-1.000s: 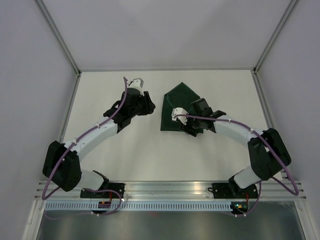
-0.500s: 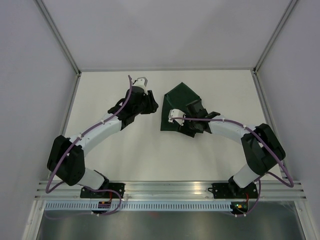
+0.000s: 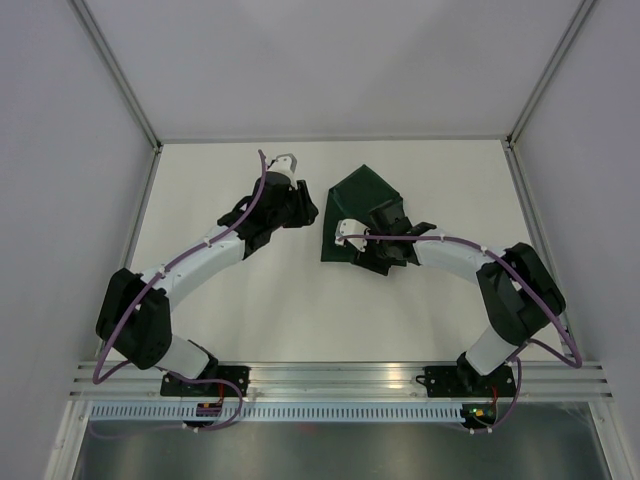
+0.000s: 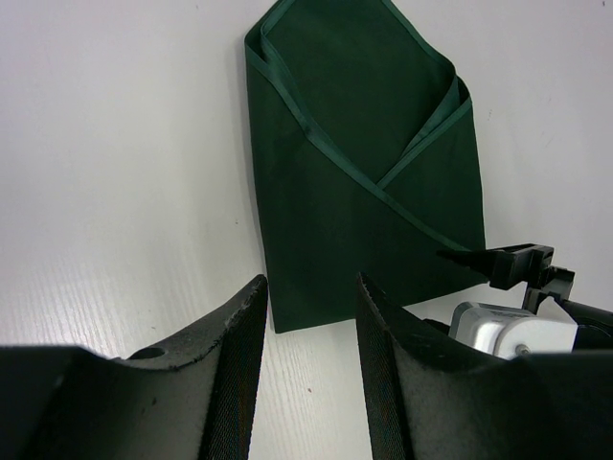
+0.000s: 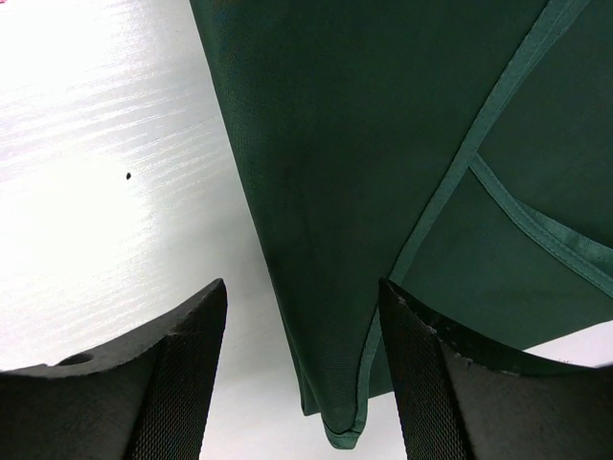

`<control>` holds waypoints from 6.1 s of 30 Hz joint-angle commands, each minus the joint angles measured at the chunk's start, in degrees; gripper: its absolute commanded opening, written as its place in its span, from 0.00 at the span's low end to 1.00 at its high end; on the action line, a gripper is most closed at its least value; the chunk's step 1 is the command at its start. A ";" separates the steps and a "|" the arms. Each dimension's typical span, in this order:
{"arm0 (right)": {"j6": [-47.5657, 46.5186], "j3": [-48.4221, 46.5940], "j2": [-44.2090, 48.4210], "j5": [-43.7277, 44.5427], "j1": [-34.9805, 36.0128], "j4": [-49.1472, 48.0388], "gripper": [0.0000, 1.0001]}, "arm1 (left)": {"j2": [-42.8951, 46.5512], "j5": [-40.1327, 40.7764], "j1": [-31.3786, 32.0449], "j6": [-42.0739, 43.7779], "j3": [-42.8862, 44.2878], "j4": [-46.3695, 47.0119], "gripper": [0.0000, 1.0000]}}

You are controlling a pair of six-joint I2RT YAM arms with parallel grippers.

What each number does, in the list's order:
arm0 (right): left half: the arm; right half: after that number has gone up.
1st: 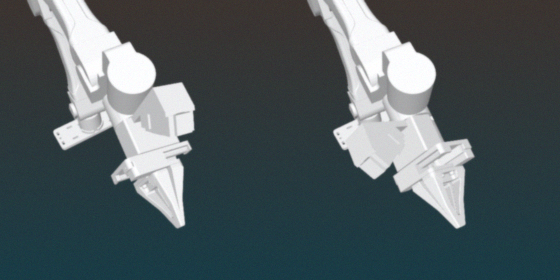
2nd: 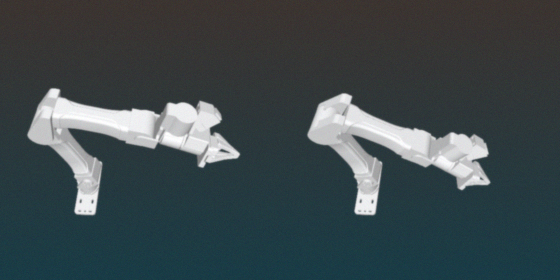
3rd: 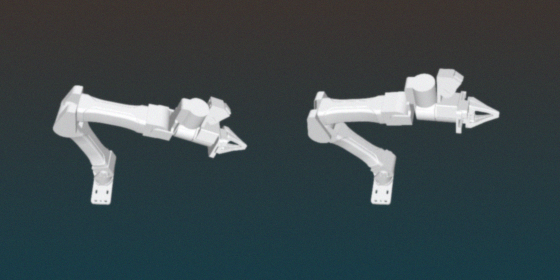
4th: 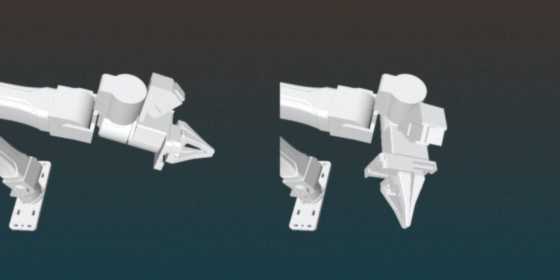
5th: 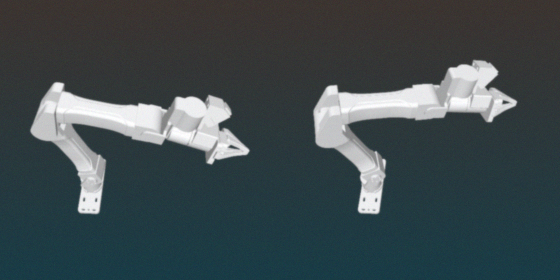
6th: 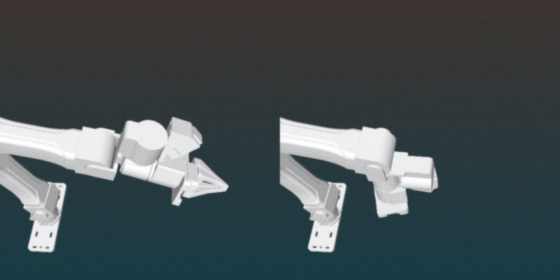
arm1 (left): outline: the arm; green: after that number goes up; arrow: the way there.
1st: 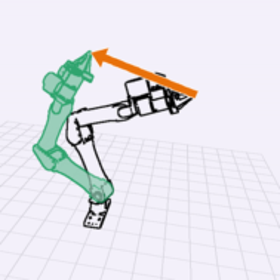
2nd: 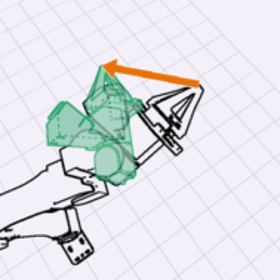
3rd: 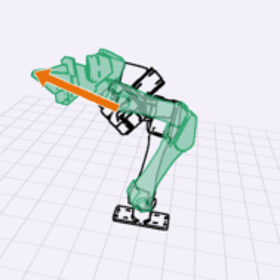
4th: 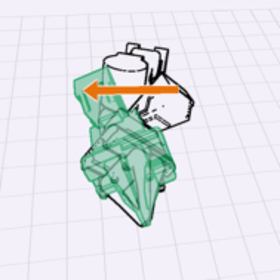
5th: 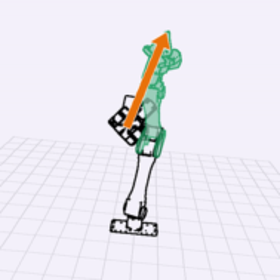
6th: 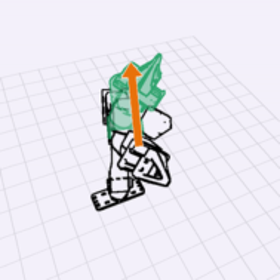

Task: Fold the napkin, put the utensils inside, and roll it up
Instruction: Roll the napkin at the center of the board.

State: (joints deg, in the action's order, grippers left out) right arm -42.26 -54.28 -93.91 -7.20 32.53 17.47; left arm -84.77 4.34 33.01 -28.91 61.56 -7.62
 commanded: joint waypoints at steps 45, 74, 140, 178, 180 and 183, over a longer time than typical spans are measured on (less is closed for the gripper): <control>-1.07 -0.65 -9.63 -9.58 -5.90 1.86 0.28 | -0.66 -2.94 2.31 6.66 -8.82 14.90 0.47; -9.42 -16.99 -23.24 -26.28 -15.22 24.53 0.09 | -5.49 -0.11 13.13 40.30 -24.20 55.33 0.55; -12.76 -26.84 -32.13 -29.36 -17.94 36.23 0.07 | -28.70 -18.93 18.22 79.97 -0.30 18.43 0.19; -4.14 -12.79 -7.00 -30.50 -23.30 19.62 0.66 | -28.43 -30.79 16.38 58.63 8.66 4.89 0.02; -4.58 -11.38 -5.15 -31.64 -23.74 18.57 0.66 | -28.52 -31.49 16.03 57.39 8.66 4.89 0.02; -5.64 -8.30 -2.43 -33.40 -25.06 16.02 0.66 | -28.96 -33.34 15.42 54.84 8.66 4.81 0.02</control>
State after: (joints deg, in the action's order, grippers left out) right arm -46.28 -64.53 -100.12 -36.34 8.45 37.50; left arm -112.90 -24.21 49.10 31.42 68.27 -1.72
